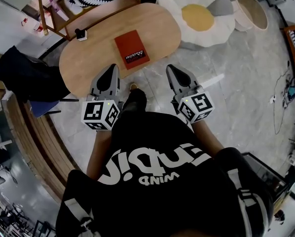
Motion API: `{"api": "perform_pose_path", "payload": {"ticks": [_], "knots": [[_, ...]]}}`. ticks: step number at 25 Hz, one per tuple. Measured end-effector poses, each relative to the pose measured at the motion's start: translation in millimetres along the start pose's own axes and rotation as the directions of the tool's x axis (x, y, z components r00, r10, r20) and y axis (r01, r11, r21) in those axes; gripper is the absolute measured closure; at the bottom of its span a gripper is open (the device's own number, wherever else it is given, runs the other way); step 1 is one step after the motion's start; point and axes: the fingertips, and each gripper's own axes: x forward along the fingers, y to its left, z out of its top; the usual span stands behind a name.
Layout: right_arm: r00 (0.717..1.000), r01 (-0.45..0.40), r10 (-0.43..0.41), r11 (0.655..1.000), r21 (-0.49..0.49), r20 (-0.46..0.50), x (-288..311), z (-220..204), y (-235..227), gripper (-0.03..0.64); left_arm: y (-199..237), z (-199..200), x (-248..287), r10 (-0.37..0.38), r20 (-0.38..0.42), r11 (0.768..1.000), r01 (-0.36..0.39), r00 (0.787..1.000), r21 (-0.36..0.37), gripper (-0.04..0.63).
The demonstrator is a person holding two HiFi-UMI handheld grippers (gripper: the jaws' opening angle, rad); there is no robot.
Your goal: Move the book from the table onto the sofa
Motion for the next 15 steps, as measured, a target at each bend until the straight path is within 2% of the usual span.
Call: {"api": "perform_pose_path", "payload": {"ticks": [15], "knots": [[0.999, 0.036, -0.036, 0.999, -0.015, 0.009, 100.4, 38.8, -22.5, 0.617, 68.9, 42.1, 69.2, -0.048, -0.006, 0.999, 0.048, 0.999, 0.016, 0.589]]}}
